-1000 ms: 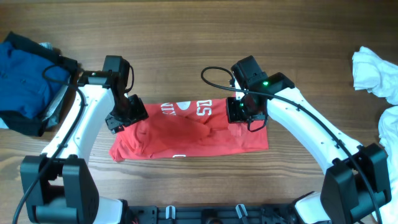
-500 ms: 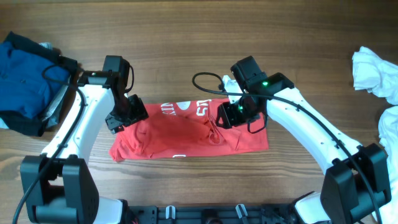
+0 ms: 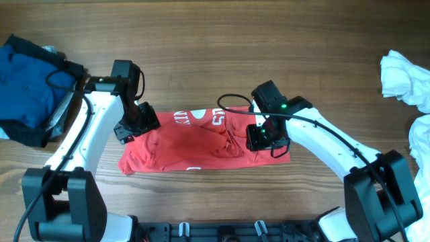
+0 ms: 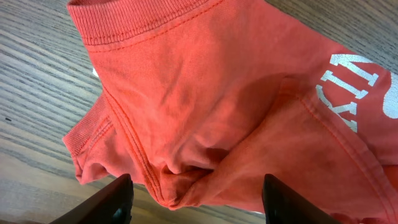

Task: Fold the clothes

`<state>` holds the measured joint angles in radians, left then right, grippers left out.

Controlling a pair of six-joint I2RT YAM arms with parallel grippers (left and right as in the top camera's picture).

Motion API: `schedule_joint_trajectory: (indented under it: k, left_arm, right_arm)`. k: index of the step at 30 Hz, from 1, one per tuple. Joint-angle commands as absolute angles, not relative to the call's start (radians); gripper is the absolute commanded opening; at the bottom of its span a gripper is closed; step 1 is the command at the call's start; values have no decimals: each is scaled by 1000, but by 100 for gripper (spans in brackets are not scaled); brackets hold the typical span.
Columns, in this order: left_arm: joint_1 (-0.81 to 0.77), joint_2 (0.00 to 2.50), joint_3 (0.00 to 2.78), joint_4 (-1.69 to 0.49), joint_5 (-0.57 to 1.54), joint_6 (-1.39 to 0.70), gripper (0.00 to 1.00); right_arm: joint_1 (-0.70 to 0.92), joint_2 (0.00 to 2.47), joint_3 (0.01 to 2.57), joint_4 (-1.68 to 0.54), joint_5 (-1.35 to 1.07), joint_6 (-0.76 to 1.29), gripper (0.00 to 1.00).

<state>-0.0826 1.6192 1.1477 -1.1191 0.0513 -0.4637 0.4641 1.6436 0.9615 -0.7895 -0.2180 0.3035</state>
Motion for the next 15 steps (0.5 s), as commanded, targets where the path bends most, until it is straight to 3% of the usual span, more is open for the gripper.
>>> schedule_joint_trajectory:
  k: [1, 5, 8, 11, 15]
  left_arm:
    - [-76, 1608, 1160, -1120, 52, -448, 66]
    - [-76, 1608, 1160, -1120, 52, -448, 67]
    - [-76, 1608, 1160, -1120, 52, -448, 67]
    - [-76, 1608, 1160, -1122, 52, -448, 66]
    - [-76, 1608, 1160, -1123, 52, -448, 66]
  right_arm:
    - [468, 1635, 921, -741, -247, 322, 45]
    - [468, 1635, 891, -716, -245, 326, 44]
    - [468, 1635, 890, -704, -245, 344, 36]
    - [468, 1635, 890, -693, -247, 344, 20]
    - [468, 1635, 890, -692, -284, 329, 13]
